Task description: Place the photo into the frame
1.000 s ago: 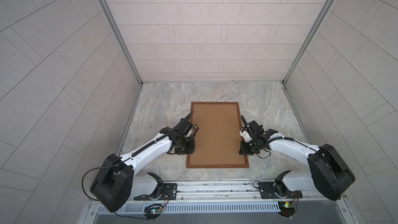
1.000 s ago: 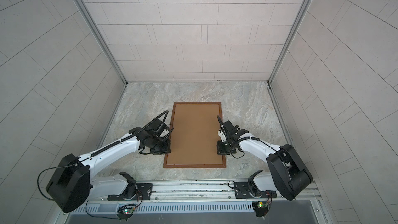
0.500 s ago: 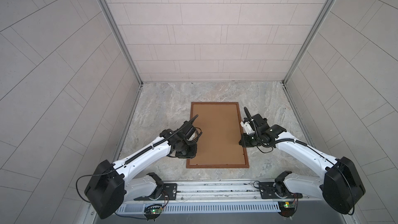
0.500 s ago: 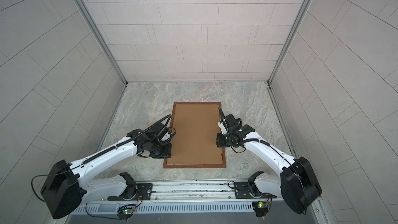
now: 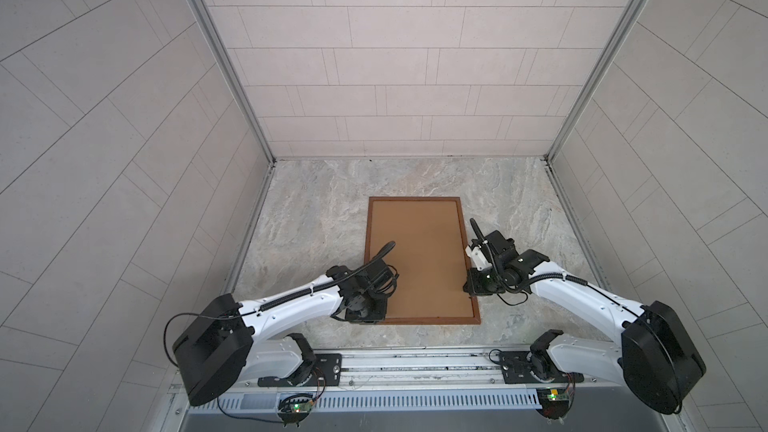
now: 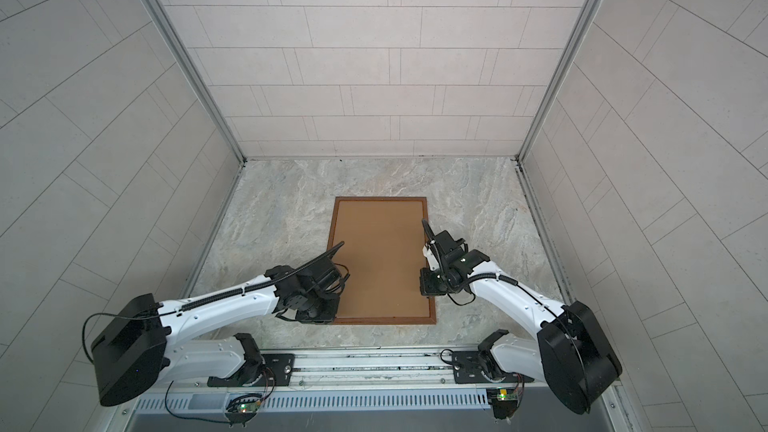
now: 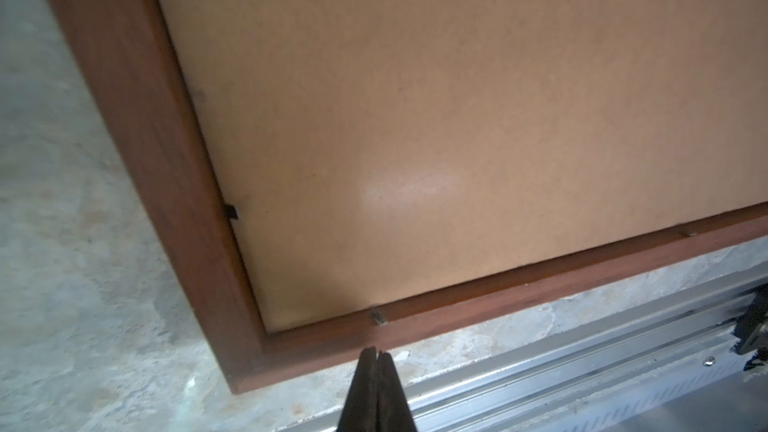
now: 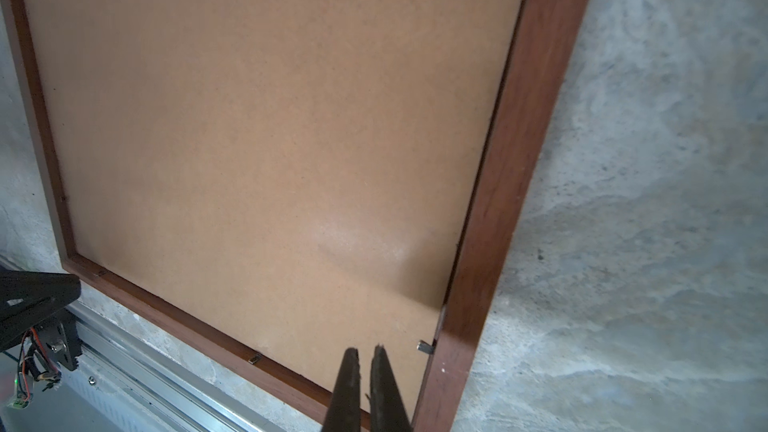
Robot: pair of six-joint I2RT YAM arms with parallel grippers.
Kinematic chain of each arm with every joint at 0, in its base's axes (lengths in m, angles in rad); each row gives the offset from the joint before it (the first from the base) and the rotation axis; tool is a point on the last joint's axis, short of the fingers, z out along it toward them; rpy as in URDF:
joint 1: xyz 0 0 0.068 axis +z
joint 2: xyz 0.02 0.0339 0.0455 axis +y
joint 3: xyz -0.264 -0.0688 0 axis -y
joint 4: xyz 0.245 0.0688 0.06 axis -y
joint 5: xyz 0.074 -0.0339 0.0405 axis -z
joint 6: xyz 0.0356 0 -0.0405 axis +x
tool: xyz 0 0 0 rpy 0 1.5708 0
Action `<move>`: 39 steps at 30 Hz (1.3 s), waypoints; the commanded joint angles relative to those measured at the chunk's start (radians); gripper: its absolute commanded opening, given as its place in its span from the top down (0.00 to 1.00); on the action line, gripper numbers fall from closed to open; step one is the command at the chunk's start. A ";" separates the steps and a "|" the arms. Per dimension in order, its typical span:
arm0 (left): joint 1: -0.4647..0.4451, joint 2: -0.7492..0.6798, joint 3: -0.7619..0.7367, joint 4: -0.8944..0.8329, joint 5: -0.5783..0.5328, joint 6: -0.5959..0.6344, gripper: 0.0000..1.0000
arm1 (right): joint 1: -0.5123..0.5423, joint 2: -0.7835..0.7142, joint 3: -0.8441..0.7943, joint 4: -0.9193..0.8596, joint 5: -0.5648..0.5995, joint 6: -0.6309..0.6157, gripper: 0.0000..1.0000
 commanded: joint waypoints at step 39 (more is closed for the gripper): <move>-0.015 0.153 -0.054 0.136 -0.126 -0.091 0.97 | 0.007 -0.073 0.003 -0.023 -0.011 0.015 1.00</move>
